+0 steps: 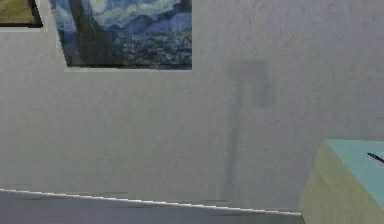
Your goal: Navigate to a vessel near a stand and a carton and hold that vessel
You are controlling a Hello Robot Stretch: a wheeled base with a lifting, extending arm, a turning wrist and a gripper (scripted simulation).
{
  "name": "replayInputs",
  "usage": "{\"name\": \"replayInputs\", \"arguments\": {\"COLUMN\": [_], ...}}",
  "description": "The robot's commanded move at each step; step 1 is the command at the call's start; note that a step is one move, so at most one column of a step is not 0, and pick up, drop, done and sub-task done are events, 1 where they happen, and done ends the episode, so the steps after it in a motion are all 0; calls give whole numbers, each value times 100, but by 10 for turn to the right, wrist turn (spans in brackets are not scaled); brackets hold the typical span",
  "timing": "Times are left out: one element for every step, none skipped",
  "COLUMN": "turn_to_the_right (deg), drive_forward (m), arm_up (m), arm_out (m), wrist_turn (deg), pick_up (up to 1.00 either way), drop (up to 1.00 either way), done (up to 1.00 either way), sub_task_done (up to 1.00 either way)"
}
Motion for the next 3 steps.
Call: {"name": "replayInputs", "arguments": {"turn_to_the_right": [0, 450, 450], "drive_forward": [5, 0, 0], "arm_up": [0, 0, 0], "arm_out": [0, 0, 0], "wrist_turn": [0, 0, 0], "pick_up": [0, 0, 0], "drop": [0, 0, 0], "done": [0, 0, 0], "sub_task_done": [0, 0, 0]}}
